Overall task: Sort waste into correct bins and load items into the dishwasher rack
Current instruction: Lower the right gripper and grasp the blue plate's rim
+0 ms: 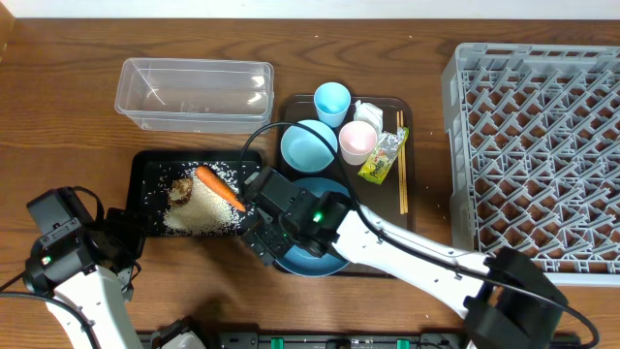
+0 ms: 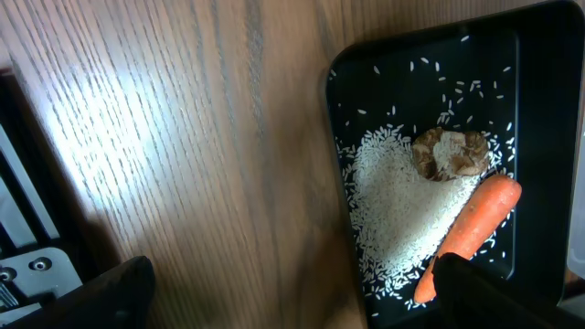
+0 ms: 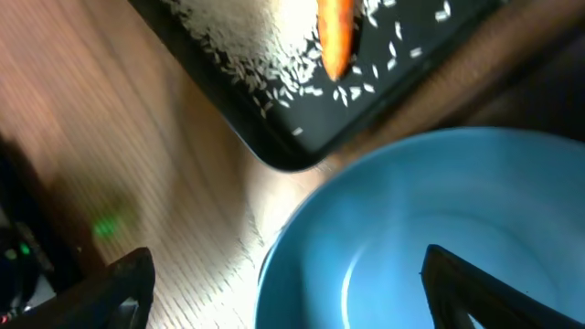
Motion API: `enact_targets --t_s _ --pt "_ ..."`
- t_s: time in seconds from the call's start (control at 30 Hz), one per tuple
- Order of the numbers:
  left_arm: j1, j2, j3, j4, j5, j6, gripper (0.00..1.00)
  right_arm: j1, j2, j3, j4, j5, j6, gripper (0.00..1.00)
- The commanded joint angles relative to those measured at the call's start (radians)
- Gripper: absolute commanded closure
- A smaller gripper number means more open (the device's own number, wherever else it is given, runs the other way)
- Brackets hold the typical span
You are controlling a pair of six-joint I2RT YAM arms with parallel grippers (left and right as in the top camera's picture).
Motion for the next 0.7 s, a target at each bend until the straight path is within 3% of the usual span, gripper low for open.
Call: enact_targets --t_s 0.0,0.27,0.67 --pt "0.005 0.0 -0.002 -0.002 -0.001 0.008 0.02 0.005 0.035 0.018 -0.024 0.008 0.064 0.09" --pt "0.005 0.0 -0.002 -0.002 -0.001 0.008 0.02 0.019 0.152 0.018 -0.073 -0.054 0.153 0.08" --pt "0.005 0.0 -0.002 -0.002 -0.001 0.008 0.02 0.019 0.169 0.024 -0.073 -0.072 0.152 0.48"
